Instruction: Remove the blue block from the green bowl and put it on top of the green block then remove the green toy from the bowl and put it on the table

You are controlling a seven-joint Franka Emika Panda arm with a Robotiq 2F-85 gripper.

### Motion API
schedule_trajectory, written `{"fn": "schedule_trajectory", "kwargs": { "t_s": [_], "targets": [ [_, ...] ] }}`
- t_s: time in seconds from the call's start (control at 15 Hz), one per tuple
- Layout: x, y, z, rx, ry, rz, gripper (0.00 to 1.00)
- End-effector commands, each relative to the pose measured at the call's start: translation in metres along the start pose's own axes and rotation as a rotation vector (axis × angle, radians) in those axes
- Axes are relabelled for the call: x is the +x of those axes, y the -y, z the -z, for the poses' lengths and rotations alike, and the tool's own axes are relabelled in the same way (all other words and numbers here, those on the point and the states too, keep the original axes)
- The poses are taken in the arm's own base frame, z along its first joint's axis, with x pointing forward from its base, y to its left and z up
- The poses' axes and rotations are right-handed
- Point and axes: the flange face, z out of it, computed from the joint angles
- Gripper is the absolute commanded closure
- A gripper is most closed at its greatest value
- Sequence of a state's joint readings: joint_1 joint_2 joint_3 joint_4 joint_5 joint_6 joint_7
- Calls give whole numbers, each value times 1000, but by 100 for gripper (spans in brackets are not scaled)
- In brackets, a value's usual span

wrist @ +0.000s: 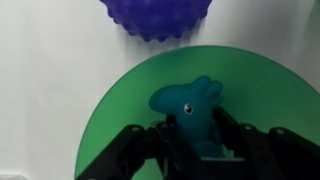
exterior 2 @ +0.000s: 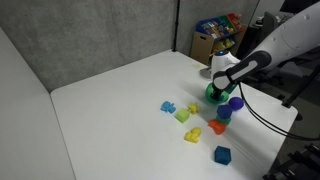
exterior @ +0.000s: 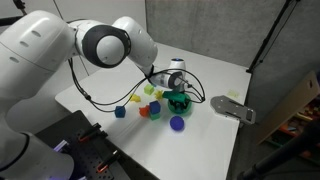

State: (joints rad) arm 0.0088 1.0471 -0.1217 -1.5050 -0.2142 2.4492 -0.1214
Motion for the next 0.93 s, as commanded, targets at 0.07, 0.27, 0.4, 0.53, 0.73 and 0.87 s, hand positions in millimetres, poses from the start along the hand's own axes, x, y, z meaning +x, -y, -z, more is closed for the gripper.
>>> {"fn": "schedule_trajectory", "kwargs": {
  "t_s": [0.07, 0.27, 0.4, 0.53, 0.73, 0.87],
  "targets": [
    [6, -9, 19, -6, -30, -18, 85],
    [12, -14, 41, -11, -57, -28, 90],
    [15, -19, 58, -14, -76, -37, 91],
    [16, -22, 76, -9, -95, -45, 92],
    [13, -23, 101, 21, -109, -44, 91],
    [12, -18, 120, 35, -127, -33, 92]
  ]
}}
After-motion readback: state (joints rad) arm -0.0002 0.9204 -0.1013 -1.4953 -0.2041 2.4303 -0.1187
